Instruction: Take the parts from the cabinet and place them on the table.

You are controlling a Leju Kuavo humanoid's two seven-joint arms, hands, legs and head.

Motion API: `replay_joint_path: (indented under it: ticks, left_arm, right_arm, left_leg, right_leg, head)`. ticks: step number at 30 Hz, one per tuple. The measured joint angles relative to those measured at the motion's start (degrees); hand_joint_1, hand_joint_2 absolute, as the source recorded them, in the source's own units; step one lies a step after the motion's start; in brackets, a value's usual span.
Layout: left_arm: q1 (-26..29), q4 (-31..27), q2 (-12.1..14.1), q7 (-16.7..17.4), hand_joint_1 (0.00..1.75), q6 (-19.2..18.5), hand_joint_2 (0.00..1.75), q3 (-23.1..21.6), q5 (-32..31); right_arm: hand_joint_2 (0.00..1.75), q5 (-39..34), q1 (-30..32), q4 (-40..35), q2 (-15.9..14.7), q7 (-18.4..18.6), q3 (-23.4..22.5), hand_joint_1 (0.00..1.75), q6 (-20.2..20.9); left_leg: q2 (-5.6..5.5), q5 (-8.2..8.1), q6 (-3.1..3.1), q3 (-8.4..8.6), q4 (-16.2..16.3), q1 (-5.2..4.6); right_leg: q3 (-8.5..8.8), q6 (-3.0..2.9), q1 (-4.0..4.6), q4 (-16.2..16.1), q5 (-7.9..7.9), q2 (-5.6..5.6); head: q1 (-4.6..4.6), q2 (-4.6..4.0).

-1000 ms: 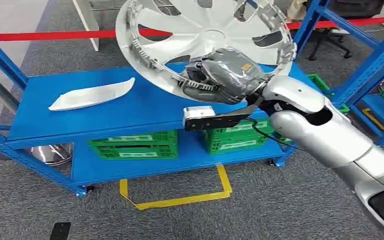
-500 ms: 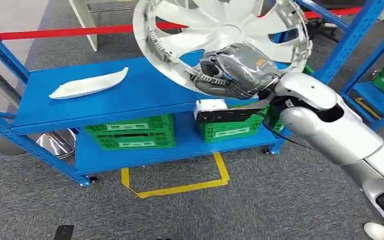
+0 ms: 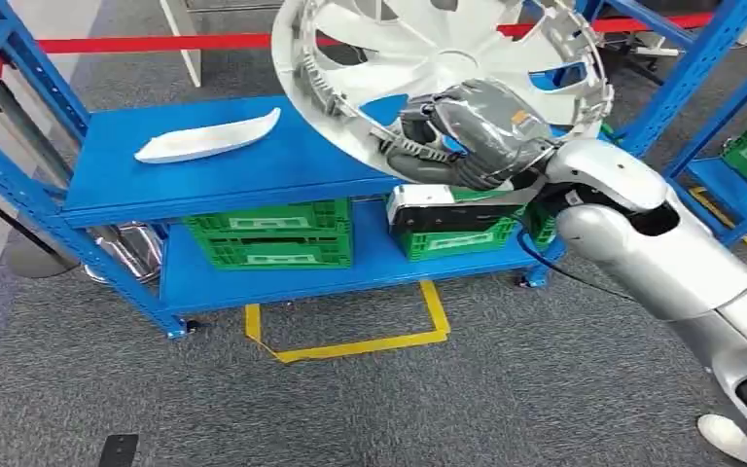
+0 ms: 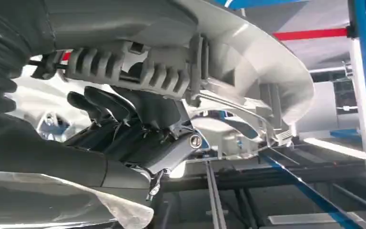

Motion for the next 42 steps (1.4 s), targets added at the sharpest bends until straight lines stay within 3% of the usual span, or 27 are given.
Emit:
replay_joint_path:
  ticks: [2, 3, 4, 6, 7, 8, 11, 12, 14, 16, 18, 19, 21, 22, 23, 25, 27, 28, 29, 31, 32, 33, 34, 36, 37, 38, 42]
  left_arm:
    - [0.0, 0.0, 0.1, 0.1, 0.0, 0.0, 1.75, 0.0, -0.1]
    - [0.1, 0.0, 0.0, 0.1, 0.0, 0.0, 1.75, 0.0, -0.1]
    - [0.1, 0.0, 0.0, 0.1, 0.0, 0.0, 1.75, 0.0, -0.2]
    - [0.1, 0.0, -0.1, 0.1, 0.0, 0.0, 1.75, 0.0, -0.2]
    - [0.1, 0.0, -0.1, 0.1, 0.0, 0.0, 1.75, -0.1, -0.3]
    - [0.0, 0.0, -0.1, 0.1, 0.0, 0.0, 1.75, -0.1, -0.3]
    - [0.1, 0.0, -0.1, 0.1, 0.0, 0.0, 1.75, -0.1, -0.3]
    - [0.1, 0.0, 0.0, 0.1, 0.0, 0.0, 1.75, -0.1, -0.3]
    - [0.1, 0.0, -0.1, 0.1, 0.0, 0.0, 1.75, -0.1, -0.4]
    - [0.1, 0.0, -0.1, 0.2, 0.0, 0.0, 1.75, -0.1, -0.4]
    - [0.1, 0.0, -0.1, 0.3, 0.0, 0.0, 1.75, -0.1, -0.4]
    - [0.1, 0.0, -0.1, 0.3, 0.0, 0.0, 1.75, -0.1, -0.4]
    - [0.2, 0.0, 0.0, 0.3, 0.0, 0.0, 1.75, -0.1, -0.3]
    - [0.2, 0.0, 0.0, 0.3, 0.0, 0.0, 1.75, -0.1, -0.3]
    - [0.2, 0.0, -0.1, 0.3, 0.0, 0.0, 1.75, -0.1, -0.3]
    - [0.3, 0.0, -0.1, 0.3, 0.0, 0.1, 1.75, -0.1, -0.3]
    - [0.3, 0.0, -0.1, 0.3, 0.0, 0.1, 1.75, -0.1, -0.3]
    - [0.2, 0.0, -0.2, 0.3, 0.0, 0.1, 1.75, -0.1, -0.3]
    - [0.2, 0.0, -0.1, 0.3, 0.0, 0.1, 1.75, -0.1, -0.3]
    - [0.2, 0.0, 0.0, 0.3, 0.0, 0.1, 1.75, -0.1, -0.3]
    - [0.2, 0.0, 0.0, 0.3, 0.0, 0.1, 1.75, -0.1, -0.3]
    - [0.2, 0.0, 0.0, 0.3, 0.0, 0.1, 1.75, -0.1, -0.3]
    - [0.2, 0.0, -0.1, 0.3, 0.0, 0.1, 1.75, -0.1, -0.3]
    - [0.2, 0.0, -0.1, 0.3, 0.0, 0.1, 1.75, -0.1, -0.3]
    - [0.2, 0.0, -0.1, 0.3, 0.0, 0.1, 1.75, -0.1, -0.3]
    - [0.2, 0.0, -0.1, 0.3, 0.0, 0.1, 1.75, -0.1, -0.3]
    - [0.2, 0.0, -0.1, 0.4, 0.0, 0.1, 1.75, -0.1, -0.3]
  right_arm:
    - [1.75, -0.8, 0.0, 0.2, -0.3, -0.3, 0.0, 1.75, 0.8]
    - [1.75, -1.1, 0.1, 0.2, -0.4, -0.4, 0.0, 1.75, 1.2]
    - [1.75, -1.3, 0.1, 0.2, -0.4, -0.7, 0.0, 1.75, 1.4]
    - [1.75, -1.6, 0.1, 0.3, -0.5, -0.7, 0.0, 1.75, 1.5]
    - [1.75, -1.6, 0.0, 0.3, -0.5, -0.6, 0.0, 1.75, 1.5]
    - [1.75, -1.8, -0.1, 0.3, -0.5, -0.6, -0.1, 1.75, 1.6]
    - [1.75, -2.2, -0.1, 0.4, -0.7, -0.7, -0.2, 1.75, 2.0]
    - [1.75, -2.4, -0.1, 0.5, -0.8, -0.7, -0.3, 1.75, 2.1]
    - [1.75, -3.0, -0.4, 0.5, -0.8, -0.7, -0.7, 1.75, 2.4]
    - [1.75, -4.2, -0.5, 0.7, -0.8, -0.7, -0.8, 1.75, 3.1]
    - [1.75, -4.7, -0.4, 0.9, -0.8, -0.7, -0.7, 1.75, 3.5]
    - [1.75, -4.8, -0.4, 0.9, -0.8, -0.7, -0.8, 1.75, 3.6]
    - [1.75, -5.9, -0.4, 1.0, -0.9, -0.3, -1.0, 1.75, 4.3]
    - [1.75, -6.3, -0.4, 1.0, -0.9, -0.2, -1.1, 1.75, 4.4]
    - [1.75, -6.6, -0.5, 1.0, -0.9, -0.1, -1.2, 1.75, 4.5]
    - [1.75, -6.8, -0.5, 1.2, -0.9, 0.0, -1.3, 1.75, 4.5]
    - [1.75, -6.9, -0.4, 1.3, -1.0, 0.1, -1.4, 1.75, 4.6]
    - [1.75, -6.9, -0.4, 1.4, -1.1, 0.2, -1.5, 1.75, 4.6]
    - [1.75, -6.9, -0.6, 1.4, -1.2, 0.3, -1.6, 1.75, 4.6]
    - [1.75, -6.9, -0.5, 1.5, -1.2, 0.5, -1.6, 1.75, 4.6]
    - [1.75, -6.9, -0.4, 1.5, -1.2, 0.5, -1.6, 1.75, 4.6]
    - [1.75, -6.9, -0.2, 1.6, -1.3, 0.5, -1.6, 1.75, 4.6]
    - [1.75, -6.9, -0.1, 1.7, -1.3, 0.7, -1.6, 1.75, 4.6]
    - [1.75, -6.9, -0.1, 1.8, -1.3, 0.7, -1.7, 1.75, 4.6]
    - [1.75, -6.9, -0.2, 1.8, -1.3, 0.8, -1.8, 1.75, 4.5]
    - [1.75, -6.9, -0.2, 1.8, -1.3, 0.8, -1.8, 1.75, 4.5]
    - [1.75, -7.0, -0.1, 1.8, -1.3, 0.8, -1.6, 1.75, 4.5]
  left_leg:
    - [0.04, 0.75, 0.13, -1.07, 0.1, -0.13]
    - [0.03, 1.04, 0.11, -1.48, 0.1, -0.18]
    - [0.03, 1.28, 0.09, -1.78, 0.1, -0.2]
    - [0.0, 1.56, -0.19, -1.96, 0.2, -0.2]
    - [0.0, 1.59, -0.28, -1.99, 0.3, -0.2]
    - [-0.02, 1.68, -0.64, -2.56, 0.8, -0.58]
    - [0.03, 2.39, -1.69, -3.0, 0.6, -0.31]
    - [-0.01, 2.38, -1.87, -3.01, 0.6, -0.54]
    - [-0.13, -0.83, -2.57, -4.56, 4.4, -0.29]
    - [-0.12, -5.29, -3.09, -8.41, 13.9, 0.11]
    - [-0.12, -6.2, -3.23, -10.29, 18.6, 0.14]
    - [-0.12, -4.79, -3.19, -9.4, 17.0, 0.16]
    - [-0.39, 0.23, -3.01, -4.78, 7.6, 0.25]
    - [-1.36, 1.86, -2.85, -2.51, 2.6, 0.36]
    - [-2.1, 0.98, -2.66, -1.82, 1.5, 0.32]
    - [-1.72, 1.07, -2.33, -2.39, 1.2, 0.16]
    - [-1.15, 1.55, -1.37, -2.47, 0.8, 0.14]
    - [-0.67, 1.86, -0.89, -2.39, 0.4, 0.36]
    - [-0.51, 1.97, -0.56, -2.54, 0.4, 0.36]
    - [0.07, 2.03, -0.36, -2.86, 0.4, 0.26]
    - [0.37, 2.06, -0.29, -3.0, 0.4, 0.21]
    - [0.65, 2.08, -0.26, -3.02, 0.5, 0.16]
    - [0.82, 2.08, -0.26, -3.0, 0.5, 0.15]
    - [1.28, 2.04, -0.33, -2.96, 0.6, 0.14]
    - [1.47, 1.94, -0.46, -2.91, 0.7, 0.13]
    - [1.67, 1.84, -0.73, -3.06, 0.9, -0.23]
    - [2.78, 2.11, -1.61, -3.39, 1.1, -0.32]
  right_leg:
    - [-3.02, 0.2, 0.0, 8.6, -3.48, 0.01]
    - [-2.7, 0.18, 0.01, 9.0, -3.33, 0.01]
    - [-0.77, 0.07, 0.03, 6.7, -2.13, 0.01]
    - [5.86, -0.34, 0.07, -3.4, 1.52, -0.04]
    - [8.82, -0.62, 0.15, -8.3, 1.92, -0.15]
    - [10.07, -0.75, 0.39, -10.0, 1.28, -0.12]
    - [9.29, -1.42, 0.65, -9.4, 1.8, 0.03]
    - [9.4, -1.93, 0.27, -10.0, 2.2, -0.04]
    - [9.45, -2.34, -0.02, -10.2, 2.57, -0.15]
    - [9.26, -2.46, 0.07, -10.1, 2.65, -0.11]
    - [9.15, -2.52, 0.11, -10.0, 2.72, -0.04]
    - [9.14, -2.51, 0.11, -9.9, 2.72, 0.0]
    - [9.15, -2.34, 0.11, -9.8, 2.76, 0.55]
    - [8.99, -2.17, 0.08, -9.7, 2.75, 0.64]
    - [8.47, -1.82, 0.42, -9.4, 2.82, 0.81]
    - [7.79, -1.16, 0.22, -9.4, 3.3, 1.22]
    - [7.55, -0.43, 0.16, -9.6, 3.62, 1.7]
    - [6.67, -0.31, 0.03, -8.9, 2.71, 1.4]
    - [5.57, -0.18, 0.06, -6.5, 0.89, 0.89]
    - [1.43, 0.1, 0.01, 2.7, -3.41, 0.65]
    - [-0.51, 0.21, 0.0, 7.0, -4.92, 0.65]
    - [-1.47, 0.25, 0.02, 9.2, -5.19, 0.64]
    - [-0.86, 0.2, 0.02, 8.2, -4.1, 0.62]
    - [4.06, -0.15, 0.06, -1.0, 0.7, 0.1]
    - [6.92, -0.39, 0.17, -6.3, 2.75, -0.96]
    - [8.39, -0.48, 0.74, -8.8, 1.92, -2.51]
    - [8.32, -1.51, 0.75, -9.5, 2.43, -1.2]
  head:
    - [0.0, -0.02]
    - [-0.04, -0.02]
    - [0.02, 0.0]
    - [0.0, -0.02]
    - [-0.02, -0.02]
    - [-0.04, 0.0]
    - [0.0, 0.0]
    - [-0.13, 0.0]
    - [-0.42, 0.0]
    - [-0.33, -0.02]
    - [-0.37, 0.0]
    - [-0.35, -0.02]
    - [-0.37, -0.02]
    - [-0.35, -0.02]
    - [-0.35, -0.02]
    - [-0.28, -0.02]
    - [-0.28, -0.02]
    - [-0.28, -0.02]
    - [0.02, -0.02]
    - [-0.04, 0.0]
    - [0.06, -0.02]
    - [0.04, 0.0]
    - [0.02, 0.0]
    - [0.07, -0.02]
    - [0.07, -0.02]
    - [0.02, 0.0]
    - [0.04, -0.02]
